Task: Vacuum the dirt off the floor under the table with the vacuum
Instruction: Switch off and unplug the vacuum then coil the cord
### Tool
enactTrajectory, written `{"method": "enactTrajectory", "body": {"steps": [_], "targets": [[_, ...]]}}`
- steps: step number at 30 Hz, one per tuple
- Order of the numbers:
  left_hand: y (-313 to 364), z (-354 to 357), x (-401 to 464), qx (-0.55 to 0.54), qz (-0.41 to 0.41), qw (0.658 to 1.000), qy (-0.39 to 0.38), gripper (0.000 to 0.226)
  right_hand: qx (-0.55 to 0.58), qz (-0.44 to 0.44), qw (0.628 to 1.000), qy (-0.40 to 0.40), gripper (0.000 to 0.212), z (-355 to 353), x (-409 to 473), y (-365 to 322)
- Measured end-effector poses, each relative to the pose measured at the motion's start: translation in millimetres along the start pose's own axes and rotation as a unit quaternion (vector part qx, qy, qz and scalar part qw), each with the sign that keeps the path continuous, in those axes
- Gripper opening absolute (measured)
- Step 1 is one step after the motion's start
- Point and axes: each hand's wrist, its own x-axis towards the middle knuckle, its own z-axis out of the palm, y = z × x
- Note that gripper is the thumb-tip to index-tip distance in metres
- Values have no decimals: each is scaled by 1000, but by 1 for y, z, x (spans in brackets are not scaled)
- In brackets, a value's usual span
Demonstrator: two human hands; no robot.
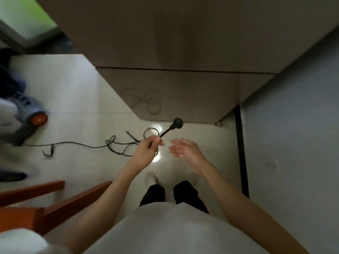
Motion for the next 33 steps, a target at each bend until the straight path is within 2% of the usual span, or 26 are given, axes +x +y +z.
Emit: {"method": "enactTrajectory", "body": {"steps": [3,5,7,11,13,15,17,18,21,23,25,27,28,30,31,32,33], "targets": [[9,-62,-9,-116,14,992,51,30,-155,-26,982,-106,40,58,9,-6],[17,-101,-19,-203,34,976,73,29,-254,-63,947,-187,56,98,13,-15],[26,-137,-29,-279,59,954,91,30,-334,-108,908,-230,59,138,16,-29],[30,-212,-54,-386,87,908,138,30,-430,-191,850,-239,26,207,31,-61],[24,-247,-70,-413,86,883,205,29,-475,-221,818,-237,10,235,39,-74],[15,-274,-84,-364,53,873,322,29,-476,-259,818,-195,13,258,44,-87],[-3,-298,-93,-278,-17,856,436,28,-412,-288,852,-149,23,277,40,-104],[-13,-308,-96,-258,-53,843,469,28,-372,-298,868,-136,23,286,37,-114],[-36,-334,-102,-270,-145,822,480,29,-308,-319,885,-139,16,313,30,-152],[-42,-344,-103,-304,-190,818,450,34,-291,-347,877,-163,15,334,24,-181],[-44,-351,-101,-264,-217,824,452,37,-294,-374,857,-198,14,356,16,-211],[-44,-359,-96,-156,-203,830,495,26,-335,-399,817,-248,13,376,10,-238],[-39,-363,-94,-113,-170,840,502,19,-372,-413,786,-272,13,385,8,-250],[-20,-372,-86,-57,-76,883,460,41,-432,-427,730,-313,15,398,2,-272],[-8,-377,-81,-30,-40,900,433,50,-439,-428,717,-332,16,404,0,-283],[2,-381,-73,-12,-4,906,423,46,-428,-430,714,-348,16,409,-3,-294],[11,-385,-66,-13,22,903,428,31,-411,-435,719,-354,17,414,-3,-306]]}}
